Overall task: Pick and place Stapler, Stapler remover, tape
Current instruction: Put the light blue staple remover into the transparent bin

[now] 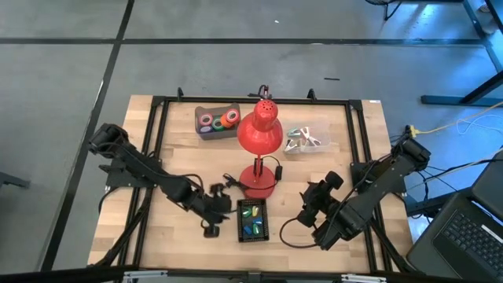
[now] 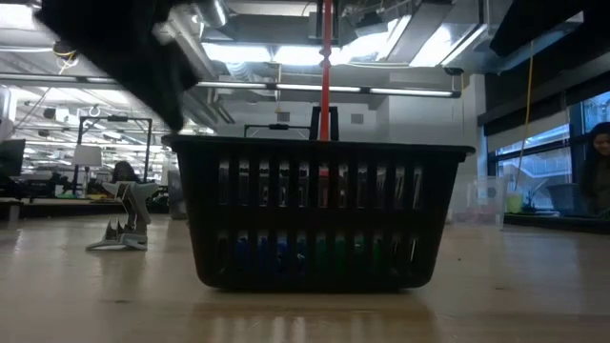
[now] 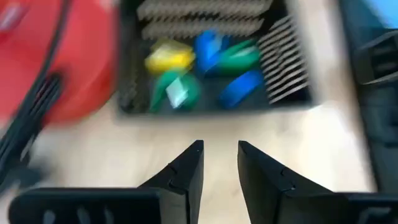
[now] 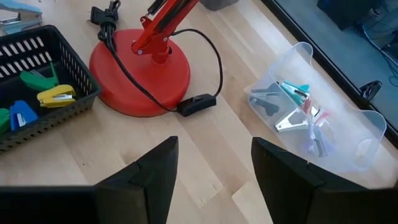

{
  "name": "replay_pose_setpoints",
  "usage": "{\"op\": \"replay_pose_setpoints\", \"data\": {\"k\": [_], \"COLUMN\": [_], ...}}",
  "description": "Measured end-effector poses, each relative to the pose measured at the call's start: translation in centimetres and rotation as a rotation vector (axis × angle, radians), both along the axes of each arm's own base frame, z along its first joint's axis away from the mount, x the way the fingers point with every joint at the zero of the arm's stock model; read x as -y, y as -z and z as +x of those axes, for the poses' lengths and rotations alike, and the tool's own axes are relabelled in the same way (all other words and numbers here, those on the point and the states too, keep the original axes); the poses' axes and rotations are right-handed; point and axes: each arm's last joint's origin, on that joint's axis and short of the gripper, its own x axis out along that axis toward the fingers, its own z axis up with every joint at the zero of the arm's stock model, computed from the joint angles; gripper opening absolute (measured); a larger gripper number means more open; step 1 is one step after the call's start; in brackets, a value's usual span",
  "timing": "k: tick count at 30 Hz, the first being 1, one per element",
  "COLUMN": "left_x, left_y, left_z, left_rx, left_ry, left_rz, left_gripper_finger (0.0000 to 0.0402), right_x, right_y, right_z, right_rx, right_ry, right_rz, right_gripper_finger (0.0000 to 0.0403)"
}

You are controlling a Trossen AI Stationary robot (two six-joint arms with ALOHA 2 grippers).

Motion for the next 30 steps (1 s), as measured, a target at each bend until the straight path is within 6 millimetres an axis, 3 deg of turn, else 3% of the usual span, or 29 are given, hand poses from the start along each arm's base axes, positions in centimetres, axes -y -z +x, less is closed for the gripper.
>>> {"op": "replay_pose_setpoints", "data": {"k": [10,20,24,30], "left_x": [-1.8,-1.3,-2.2,-2.1], "left_y": [2.4,2.6,2.8,2.7], "left_z": [-2.9,-3.5,-4.3,-4.1], "left_rx": [-0.253,-0.306,-0.368,-0.317], "left_ry": [-0.355,-0.204,-0.299,-0.385], "left_rz": [-0.027,0.027,0.105,0.096], "left_gripper_finger": [0.0088,0.0097,0.0113,0.0161], "right_x": [0.5,0.7,0.6,0.6], "right_y": [0.1,0.1,0.1,0.1], "right_z": [0.7,0.8,0.8,0.8], "right_rx": [0.012,0.01,0.001,0.0], "right_ry": [0.028,0.036,0.038,0.038], "right_rz": [0.011,0.013,0.023,0.024], "right_gripper_finger": [0.0205,0.0205,0.0205,0.0205]}}
